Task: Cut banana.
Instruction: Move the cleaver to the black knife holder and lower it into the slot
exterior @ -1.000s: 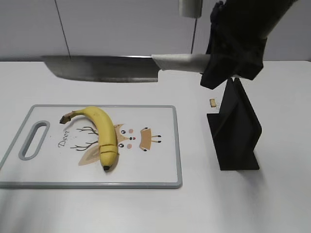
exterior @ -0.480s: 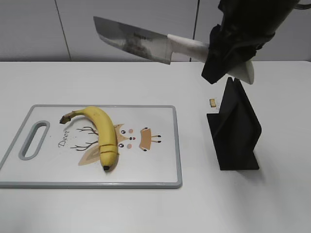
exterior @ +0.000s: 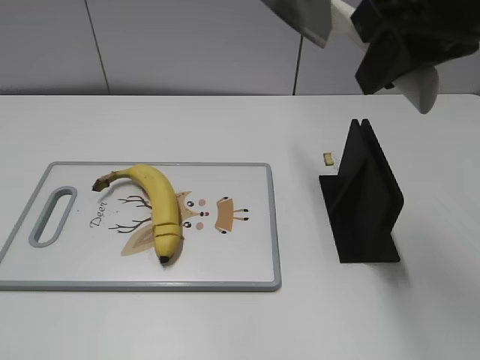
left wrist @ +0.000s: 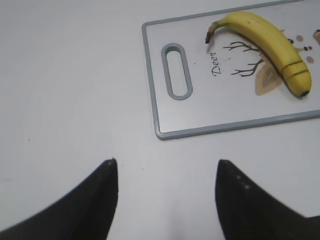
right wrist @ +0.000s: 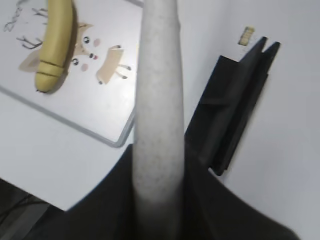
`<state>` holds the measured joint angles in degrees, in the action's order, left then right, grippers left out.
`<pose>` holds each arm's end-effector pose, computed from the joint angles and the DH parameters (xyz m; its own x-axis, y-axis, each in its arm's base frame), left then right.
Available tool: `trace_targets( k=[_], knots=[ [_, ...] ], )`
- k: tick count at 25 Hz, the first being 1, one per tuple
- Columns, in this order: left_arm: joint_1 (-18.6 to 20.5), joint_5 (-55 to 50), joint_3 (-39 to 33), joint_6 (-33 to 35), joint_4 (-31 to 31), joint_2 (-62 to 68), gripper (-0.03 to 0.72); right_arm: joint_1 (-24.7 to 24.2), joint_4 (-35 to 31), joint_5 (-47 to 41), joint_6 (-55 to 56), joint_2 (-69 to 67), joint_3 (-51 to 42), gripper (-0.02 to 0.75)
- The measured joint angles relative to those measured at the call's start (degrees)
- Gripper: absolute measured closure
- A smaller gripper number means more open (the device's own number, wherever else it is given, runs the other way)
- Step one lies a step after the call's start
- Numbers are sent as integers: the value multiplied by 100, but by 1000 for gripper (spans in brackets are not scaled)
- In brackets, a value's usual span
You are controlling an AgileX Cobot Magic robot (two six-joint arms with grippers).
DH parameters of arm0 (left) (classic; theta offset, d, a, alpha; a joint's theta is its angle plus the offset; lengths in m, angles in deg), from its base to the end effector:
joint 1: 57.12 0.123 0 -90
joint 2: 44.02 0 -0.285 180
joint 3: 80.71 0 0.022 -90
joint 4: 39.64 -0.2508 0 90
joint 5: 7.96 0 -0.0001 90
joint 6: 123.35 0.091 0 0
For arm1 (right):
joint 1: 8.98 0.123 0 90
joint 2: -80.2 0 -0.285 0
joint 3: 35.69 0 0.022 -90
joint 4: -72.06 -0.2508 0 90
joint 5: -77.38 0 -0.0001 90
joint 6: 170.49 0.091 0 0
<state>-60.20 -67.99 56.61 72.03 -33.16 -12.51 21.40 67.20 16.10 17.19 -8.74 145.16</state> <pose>0.0568 -0.0120 0.2984 -0.6529 0.2446 -0.7168 0.2668 0.9600 0.0846 0.2476 0.1530 0.3602 -0.8238 -0.2818 -0.4919 -0.3998 0.9039 0.1518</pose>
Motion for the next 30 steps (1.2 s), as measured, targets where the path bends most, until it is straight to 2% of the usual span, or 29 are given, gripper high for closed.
trace_targets(
  k=[6,14,18,23,27,30],
  knots=[
    [4,-38,-540,-208,-77,-1092,101,0,547,385,827,585,-889,568],
    [4,-194,-678,-461,-207,-2284,102,0,773,856,1547,924,-1754,568],
    [4,-212,-678,-474,-221,-2364,109,0,907,1055,1891,953,-2137,568],
    [4,-210,-678,-479,-229,-2404,110,0,1007,1719,2310,933,-2520,568],
    [4,-210,-678,-479,-229,-2404,123,0,1059,1827,2443,659,-2558,568],
    [4,-210,-678,-479,-229,-2404,132,0,1370,1868,2813,467,-2571,568]
  ],
)
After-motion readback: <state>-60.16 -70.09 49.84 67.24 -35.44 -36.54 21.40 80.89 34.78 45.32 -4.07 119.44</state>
